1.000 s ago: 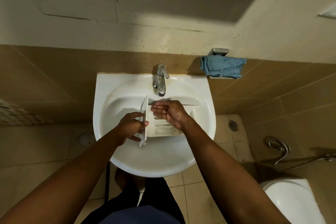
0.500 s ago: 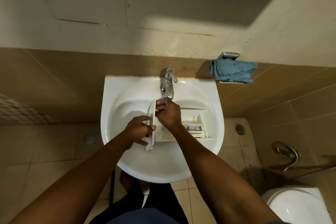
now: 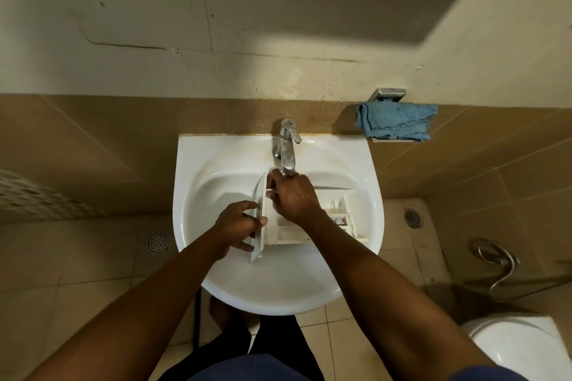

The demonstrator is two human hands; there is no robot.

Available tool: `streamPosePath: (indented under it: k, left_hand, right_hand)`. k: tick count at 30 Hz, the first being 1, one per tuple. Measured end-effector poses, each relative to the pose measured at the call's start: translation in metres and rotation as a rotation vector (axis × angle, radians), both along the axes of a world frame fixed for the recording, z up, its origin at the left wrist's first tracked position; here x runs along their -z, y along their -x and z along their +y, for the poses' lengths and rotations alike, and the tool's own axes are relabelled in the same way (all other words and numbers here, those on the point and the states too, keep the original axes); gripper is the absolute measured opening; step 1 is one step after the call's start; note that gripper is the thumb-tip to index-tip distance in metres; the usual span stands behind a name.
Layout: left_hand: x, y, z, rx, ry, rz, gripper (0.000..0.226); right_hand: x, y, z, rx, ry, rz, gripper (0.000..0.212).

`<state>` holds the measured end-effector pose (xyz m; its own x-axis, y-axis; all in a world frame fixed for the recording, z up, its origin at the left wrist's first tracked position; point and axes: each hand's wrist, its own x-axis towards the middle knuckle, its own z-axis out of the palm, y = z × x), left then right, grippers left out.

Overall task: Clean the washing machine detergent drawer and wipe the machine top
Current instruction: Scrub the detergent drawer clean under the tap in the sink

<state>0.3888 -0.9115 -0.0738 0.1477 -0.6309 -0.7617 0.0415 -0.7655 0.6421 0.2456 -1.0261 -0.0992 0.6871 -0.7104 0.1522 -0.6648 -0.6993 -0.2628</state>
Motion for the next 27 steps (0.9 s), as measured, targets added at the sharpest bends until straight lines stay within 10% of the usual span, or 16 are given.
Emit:
streamPosePath:
  k: [3, 11, 16, 27]
  left_hand:
    - [0.000, 0.001, 0.001, -0.021, -0.007, 0.002, 0.064]
    - [-0.003, -0.006, 0.003, -0.008, 0.014, 0.050, 0.060]
    - [-0.002, -0.008, 0.008, -0.029, 0.029, 0.055, 0.059]
    - [-0.002, -0.004, 0.008, -0.041, 0.042, 0.059, 0.058]
  right_hand:
    - [0.007, 0.004, -0.003, 0.021, -0.109, -0.057, 0.022]
    - [-0.026, -0.005, -0.003, 0.665, -1.307, -0.998, 0.025]
    - [-0.024, -0.007, -0.007, 0.891, -1.524, -1.344, 0.040]
    - [-0.045, 0.036, 0.065, 0.570, -1.442, -0.554, 0.045]
